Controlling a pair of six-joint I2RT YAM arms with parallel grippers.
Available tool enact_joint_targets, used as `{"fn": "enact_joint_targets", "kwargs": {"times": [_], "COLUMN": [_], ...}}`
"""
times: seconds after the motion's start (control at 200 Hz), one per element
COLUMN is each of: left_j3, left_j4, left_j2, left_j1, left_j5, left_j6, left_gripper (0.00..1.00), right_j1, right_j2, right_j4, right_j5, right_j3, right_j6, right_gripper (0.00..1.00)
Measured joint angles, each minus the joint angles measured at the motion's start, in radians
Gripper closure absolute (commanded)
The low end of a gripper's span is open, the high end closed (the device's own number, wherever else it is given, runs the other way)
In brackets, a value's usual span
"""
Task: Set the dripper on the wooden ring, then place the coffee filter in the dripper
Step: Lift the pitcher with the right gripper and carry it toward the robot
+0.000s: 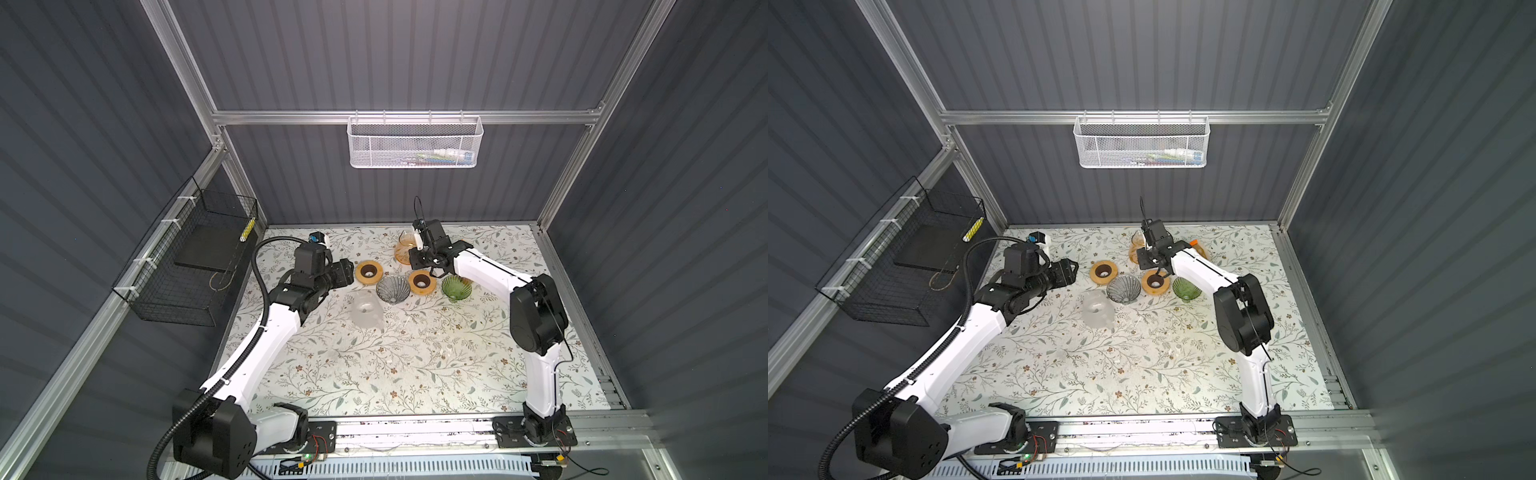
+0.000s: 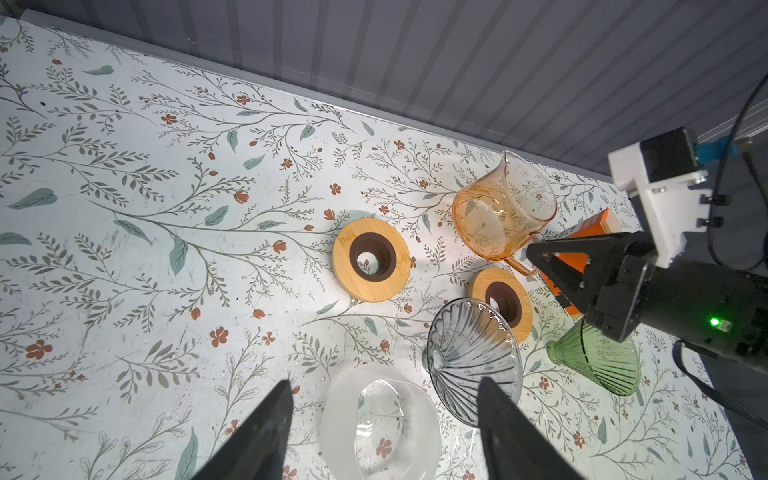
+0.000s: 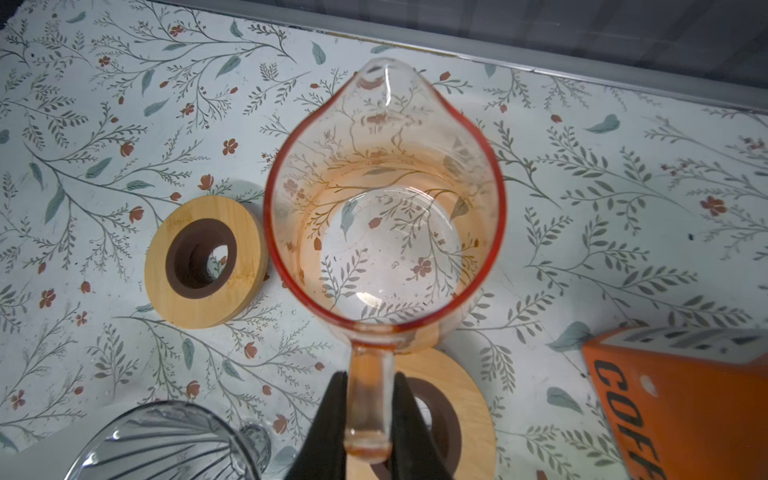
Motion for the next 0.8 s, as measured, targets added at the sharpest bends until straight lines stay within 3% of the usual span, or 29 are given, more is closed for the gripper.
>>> {"fn": "enact_joint_targets", "kwargs": {"times": [0.35, 0.8], "left_j3": [0.049, 0.072], "left_j4": [-0.018, -0.078], "left_j2": [0.004, 0.004], "left_j1": [0.0, 0.0], "left_j5": [0.0, -0.036], "left_j6": [0.0, 0.003], "left_gripper": [0.3, 0.29], "right_j1": [0.028, 0.109], "right_j2": [-0.155, -0.467], "right_j4": [0.011, -0.04], "right_j5": [0.007, 0.061], "right_j3": [-0.143, -0.329], "right_j6": [-0.001, -0.023], "right_gripper": [1.0, 1.0]}}
